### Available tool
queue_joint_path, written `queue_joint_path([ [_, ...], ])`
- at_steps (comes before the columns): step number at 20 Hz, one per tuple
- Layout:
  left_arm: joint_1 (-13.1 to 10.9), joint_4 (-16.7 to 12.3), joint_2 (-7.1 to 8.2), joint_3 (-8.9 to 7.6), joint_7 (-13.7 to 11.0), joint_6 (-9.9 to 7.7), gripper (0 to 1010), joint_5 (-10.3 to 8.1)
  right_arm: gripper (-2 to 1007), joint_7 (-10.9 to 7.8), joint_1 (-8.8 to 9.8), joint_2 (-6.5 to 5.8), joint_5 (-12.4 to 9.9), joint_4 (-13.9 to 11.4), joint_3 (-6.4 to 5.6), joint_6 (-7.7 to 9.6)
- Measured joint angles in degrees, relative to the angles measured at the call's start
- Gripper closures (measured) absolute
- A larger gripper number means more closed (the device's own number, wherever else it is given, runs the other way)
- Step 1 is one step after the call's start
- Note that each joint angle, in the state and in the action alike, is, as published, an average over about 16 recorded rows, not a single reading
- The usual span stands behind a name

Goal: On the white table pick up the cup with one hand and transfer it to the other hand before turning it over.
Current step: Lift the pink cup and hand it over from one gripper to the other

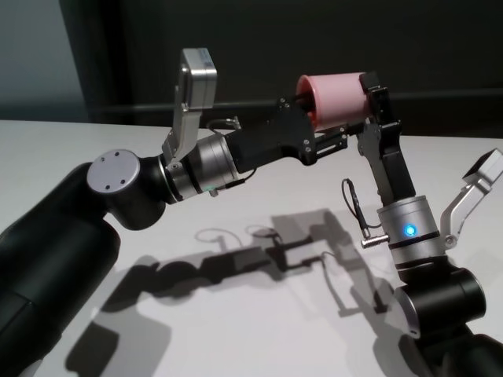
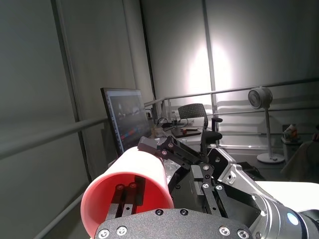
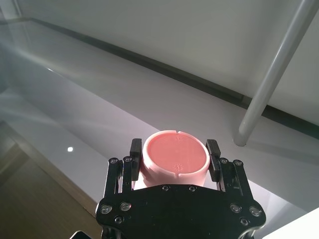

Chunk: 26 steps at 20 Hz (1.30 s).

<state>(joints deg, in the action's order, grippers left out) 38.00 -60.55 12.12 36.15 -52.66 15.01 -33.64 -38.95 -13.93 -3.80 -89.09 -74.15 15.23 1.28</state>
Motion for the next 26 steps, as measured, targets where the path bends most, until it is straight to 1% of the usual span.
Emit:
queue_joint_path([
  [8,-0.43,-0.34,0.5,-0.02,-0.31,0.29,191,-0.35,249,-0.05,0.0,0.0,0.0,0.0,0.0,0.0],
  [13,-1.37,-1.7,1.72,-0.2,0.12,-0.03,77,-0.56,249,-0.08,0.0,0.0,-0.01,-0.01,0.0,-0.01],
  [18,-2.82,-4.02,3.67,-0.6,1.12,-0.85,19,-0.63,249,-0.11,0.0,0.0,-0.01,-0.01,0.0,-0.01],
  [22,-4.39,-6.39,5.64,-1.1,2.32,-1.73,7,-0.67,249,-0.13,0.0,0.0,-0.01,-0.02,0.0,-0.01],
  [26,-6.42,-9.11,7.78,-1.89,4.01,-2.51,7,-0.68,249,-0.14,0.0,0.0,-0.01,-0.02,0.0,-0.01],
])
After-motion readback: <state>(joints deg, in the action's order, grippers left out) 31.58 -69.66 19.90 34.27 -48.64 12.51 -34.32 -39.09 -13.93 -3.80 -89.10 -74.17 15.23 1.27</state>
